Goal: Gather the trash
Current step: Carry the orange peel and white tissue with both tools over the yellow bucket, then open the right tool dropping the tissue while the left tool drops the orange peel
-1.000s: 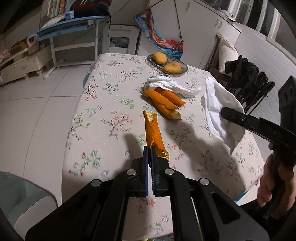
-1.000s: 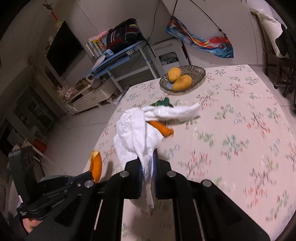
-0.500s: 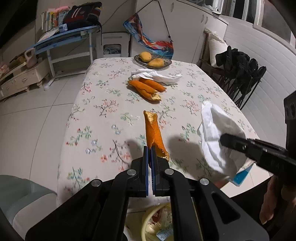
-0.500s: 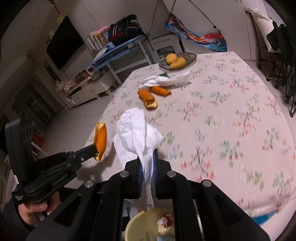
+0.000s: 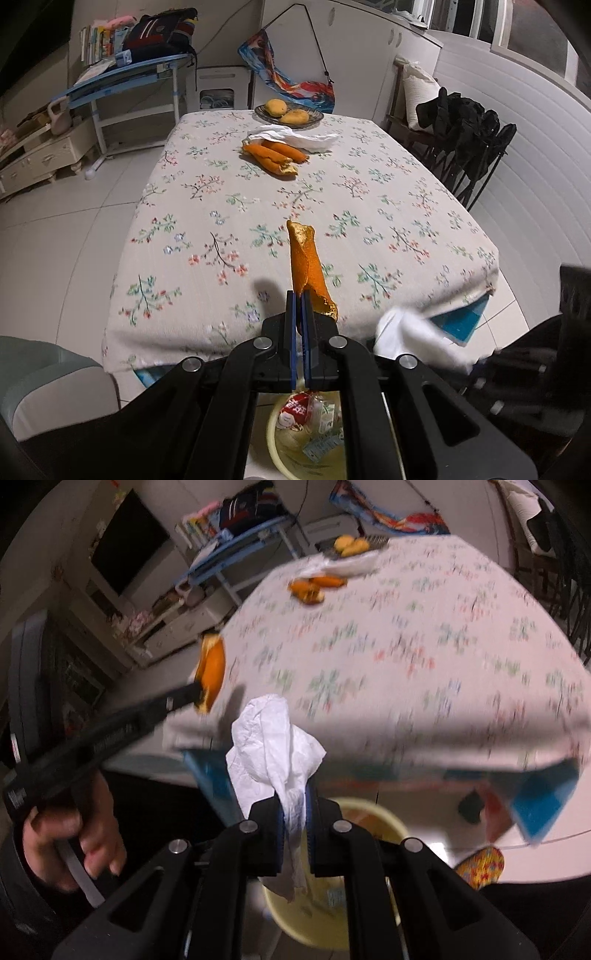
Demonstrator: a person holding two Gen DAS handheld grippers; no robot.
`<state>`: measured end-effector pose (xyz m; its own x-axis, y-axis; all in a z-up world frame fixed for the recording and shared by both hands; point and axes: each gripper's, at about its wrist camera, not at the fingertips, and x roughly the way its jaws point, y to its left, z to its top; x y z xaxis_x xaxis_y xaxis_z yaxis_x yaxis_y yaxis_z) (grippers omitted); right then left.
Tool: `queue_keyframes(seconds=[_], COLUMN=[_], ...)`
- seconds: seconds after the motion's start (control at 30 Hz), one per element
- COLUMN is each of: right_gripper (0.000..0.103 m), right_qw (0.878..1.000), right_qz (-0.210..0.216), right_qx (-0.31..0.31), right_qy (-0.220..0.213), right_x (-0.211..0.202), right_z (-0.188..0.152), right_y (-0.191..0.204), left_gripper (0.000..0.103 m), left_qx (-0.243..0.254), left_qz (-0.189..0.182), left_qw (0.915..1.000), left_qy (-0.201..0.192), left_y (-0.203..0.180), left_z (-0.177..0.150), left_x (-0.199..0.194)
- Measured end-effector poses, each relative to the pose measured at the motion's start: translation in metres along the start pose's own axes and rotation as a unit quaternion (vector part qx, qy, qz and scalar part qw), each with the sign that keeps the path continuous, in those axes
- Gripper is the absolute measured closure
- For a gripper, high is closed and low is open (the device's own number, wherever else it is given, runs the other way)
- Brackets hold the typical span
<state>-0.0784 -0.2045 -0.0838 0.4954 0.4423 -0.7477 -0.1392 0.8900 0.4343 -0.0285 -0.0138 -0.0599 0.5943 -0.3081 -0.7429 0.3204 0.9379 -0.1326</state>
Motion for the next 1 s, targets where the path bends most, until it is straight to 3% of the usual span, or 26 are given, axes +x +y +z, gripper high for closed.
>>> queue_keyframes(seconds=[0.27,0.37,0.47,0.63,0.7,1.0], right_gripper=[0.089,0.070,0.064,0.053,0.044,0.033], right_qw=[0.994,0.992,0.992,0.994,0.995,0.993], right_qz=[-0.037,-0.049,-0.053,-0.059,-0.061,-0.072], right_qx=[-0.013,-0.005,0.006,0.018,0.027,0.079], right_qy=[0.102,0.116,0.114,0.091,0.070,-0.050], right_x=[0.039,0.043,0.041,0.032,0.025,-0.017], right_z=[-0.028,-0.032,-0.036,-0.035,-0.032,-0.019], right_y=[0.002,-0.002,-0.006,-0.009,-0.010,-0.026], left_gripper=[0.100,0.099,0.099,0.099,0.099,0.099], left_qx=[-0.002,0.000,0.003,0.010,0.014,0.046], left_qz=[-0.010,-0.014,-0.018,-0.025,-0.028,-0.048], left_qw=[0.9999,0.9999,0.9997,0.9993,0.9991,0.9938], left_qy=[0.005,0.009,0.014,0.026,0.030,0.089], left_y=[-0.008,-0.010,-0.014,-0.022,-0.025,-0.049], left_z=[-0.016,-0.023,-0.029,-0.040,-0.044,-0.074], left_x=[-0.007,-0.009,-0.010,-0.010,-0.009,0.003])
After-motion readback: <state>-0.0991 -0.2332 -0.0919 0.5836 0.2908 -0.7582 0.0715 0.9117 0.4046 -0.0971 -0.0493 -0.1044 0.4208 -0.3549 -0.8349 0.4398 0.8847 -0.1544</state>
